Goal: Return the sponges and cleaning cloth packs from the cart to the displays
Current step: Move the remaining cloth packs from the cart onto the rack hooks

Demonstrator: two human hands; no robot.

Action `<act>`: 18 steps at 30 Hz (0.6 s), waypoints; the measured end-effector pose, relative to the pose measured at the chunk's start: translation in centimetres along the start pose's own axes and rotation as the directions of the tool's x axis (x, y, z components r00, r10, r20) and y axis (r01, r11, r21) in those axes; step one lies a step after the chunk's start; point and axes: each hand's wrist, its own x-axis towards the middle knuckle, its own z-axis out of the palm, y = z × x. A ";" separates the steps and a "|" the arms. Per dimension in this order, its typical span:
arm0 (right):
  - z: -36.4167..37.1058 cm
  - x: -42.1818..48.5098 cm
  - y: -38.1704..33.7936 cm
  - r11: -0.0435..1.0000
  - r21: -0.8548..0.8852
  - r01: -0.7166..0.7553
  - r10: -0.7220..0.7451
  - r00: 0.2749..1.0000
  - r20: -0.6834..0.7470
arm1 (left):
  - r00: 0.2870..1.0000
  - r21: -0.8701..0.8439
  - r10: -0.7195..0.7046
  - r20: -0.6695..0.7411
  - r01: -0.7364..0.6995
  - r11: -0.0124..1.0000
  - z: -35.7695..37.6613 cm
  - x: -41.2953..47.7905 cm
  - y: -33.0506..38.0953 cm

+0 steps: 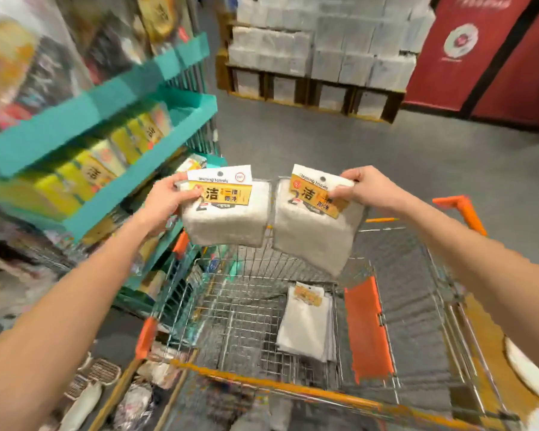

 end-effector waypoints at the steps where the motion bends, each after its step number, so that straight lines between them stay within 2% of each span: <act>1: 0.1 -0.6 -1.5 0.999 0.030 0.039 -0.039 0.999 -0.003 | 0.999 0.006 0.003 -0.036 -0.003 1.000 -1.3 -1.3 0.7; 7: 2.1 -5.2 -10.1 0.970 0.087 0.228 -0.231 0.973 0.023 | 0.981 0.076 0.056 -0.188 -0.042 0.996 -8.9 -9.9 4.1; 11: 5.8 -7.6 -17.5 0.929 0.061 0.365 -0.370 0.922 0.111 | 0.946 0.063 0.106 -0.305 -0.091 0.994 -15.2 -18.7 4.7; 18: 16.0 -9.1 -29.9 0.858 0.112 0.501 -0.512 0.824 0.241 | 0.812 0.051 0.081 -0.578 -0.063 0.997 -27.0 -29.2 2.4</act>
